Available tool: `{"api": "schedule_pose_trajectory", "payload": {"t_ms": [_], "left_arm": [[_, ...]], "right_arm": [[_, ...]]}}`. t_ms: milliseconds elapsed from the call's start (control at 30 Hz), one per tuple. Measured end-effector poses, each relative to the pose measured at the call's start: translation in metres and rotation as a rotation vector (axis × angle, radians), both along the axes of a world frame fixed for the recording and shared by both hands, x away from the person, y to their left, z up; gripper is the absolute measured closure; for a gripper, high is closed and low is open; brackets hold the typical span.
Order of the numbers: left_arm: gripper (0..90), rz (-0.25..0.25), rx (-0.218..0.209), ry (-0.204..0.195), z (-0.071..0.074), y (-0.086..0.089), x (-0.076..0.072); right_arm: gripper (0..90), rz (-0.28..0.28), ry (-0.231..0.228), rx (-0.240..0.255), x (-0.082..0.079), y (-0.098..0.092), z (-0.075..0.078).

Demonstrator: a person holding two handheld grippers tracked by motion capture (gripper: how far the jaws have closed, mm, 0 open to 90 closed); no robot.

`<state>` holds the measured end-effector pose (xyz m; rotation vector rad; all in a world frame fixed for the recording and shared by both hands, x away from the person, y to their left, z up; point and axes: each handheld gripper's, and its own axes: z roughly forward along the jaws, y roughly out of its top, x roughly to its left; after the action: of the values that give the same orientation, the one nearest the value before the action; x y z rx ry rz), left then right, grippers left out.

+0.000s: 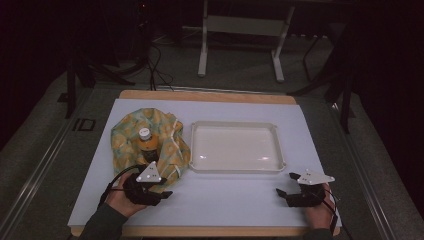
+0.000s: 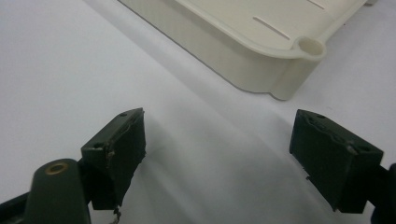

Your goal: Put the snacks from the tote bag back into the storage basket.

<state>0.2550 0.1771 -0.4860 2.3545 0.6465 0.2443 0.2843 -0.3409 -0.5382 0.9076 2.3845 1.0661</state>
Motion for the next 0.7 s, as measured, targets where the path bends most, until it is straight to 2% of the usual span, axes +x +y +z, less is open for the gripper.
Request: {"api": "schedule_pose_trajectory", "payload": {"t_ms": [700], "left_arm": [[51.7, 0.015, 0.009, -0.002, 0.008, 0.015, 0.011]], "right_arm": [[18.0, -0.004, 0.001, -0.008, 0.000, 0.001, 0.000]]}}
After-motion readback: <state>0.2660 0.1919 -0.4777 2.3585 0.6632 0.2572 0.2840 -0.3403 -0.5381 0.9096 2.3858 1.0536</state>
